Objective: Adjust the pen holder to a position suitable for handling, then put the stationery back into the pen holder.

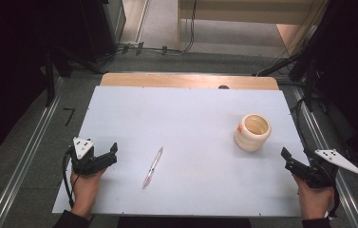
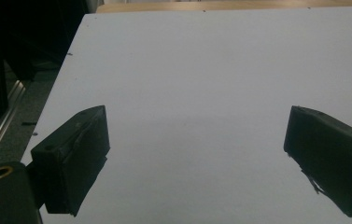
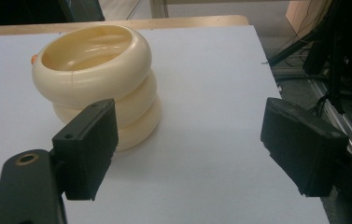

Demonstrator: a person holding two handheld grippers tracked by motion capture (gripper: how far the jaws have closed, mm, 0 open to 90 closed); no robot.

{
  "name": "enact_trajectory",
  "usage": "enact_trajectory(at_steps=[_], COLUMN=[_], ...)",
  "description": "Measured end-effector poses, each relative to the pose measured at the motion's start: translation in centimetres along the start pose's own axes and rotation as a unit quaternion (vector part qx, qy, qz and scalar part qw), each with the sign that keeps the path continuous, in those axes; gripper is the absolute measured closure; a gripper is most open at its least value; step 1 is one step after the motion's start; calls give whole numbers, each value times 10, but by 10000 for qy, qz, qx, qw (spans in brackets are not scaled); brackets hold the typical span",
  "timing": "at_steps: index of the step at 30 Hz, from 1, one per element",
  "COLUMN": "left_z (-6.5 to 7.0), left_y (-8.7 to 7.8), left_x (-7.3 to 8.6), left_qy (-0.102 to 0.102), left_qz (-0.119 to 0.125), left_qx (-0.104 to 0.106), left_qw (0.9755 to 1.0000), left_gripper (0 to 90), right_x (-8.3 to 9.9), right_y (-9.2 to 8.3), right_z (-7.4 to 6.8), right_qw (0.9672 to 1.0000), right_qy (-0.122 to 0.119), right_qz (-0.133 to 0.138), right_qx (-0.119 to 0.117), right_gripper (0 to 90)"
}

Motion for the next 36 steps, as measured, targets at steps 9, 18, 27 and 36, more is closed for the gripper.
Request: enact_trajectory(at_steps=[9,18,27,36], left_z=[0,4,5,10], left_y=[0,-1,-4,-4], left_x=[0,0,0,0], left_qy=[27,38,39,50], left_qz=[-23,-34,-38,-46], left_qx=[7,23,39,95], left_qw=[10000,10000,10000,9999], left_gripper=[76,79,78,79], right_x=[2,1,1,1], right_y=[1,1,3,3], right_z=[-2,-1,-4,-4], right_qw=[9999,9999,9999,9998], right_qy=[-110,-107,-146,-188], right_qz=[-61,-53,-61,-65], right_qx=[3,-9,-41,-37], right_gripper=[173,169,169,169])
Point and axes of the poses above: each handheld gripper's, and its own axes: y roughly forward along the jaws, x roughly out of its underside, z roughly to its right, the point moved 4 cm from there along y, roughly forward along the jaws, and after that the axes turned 10 degrees about z, right-handed, at the moved point
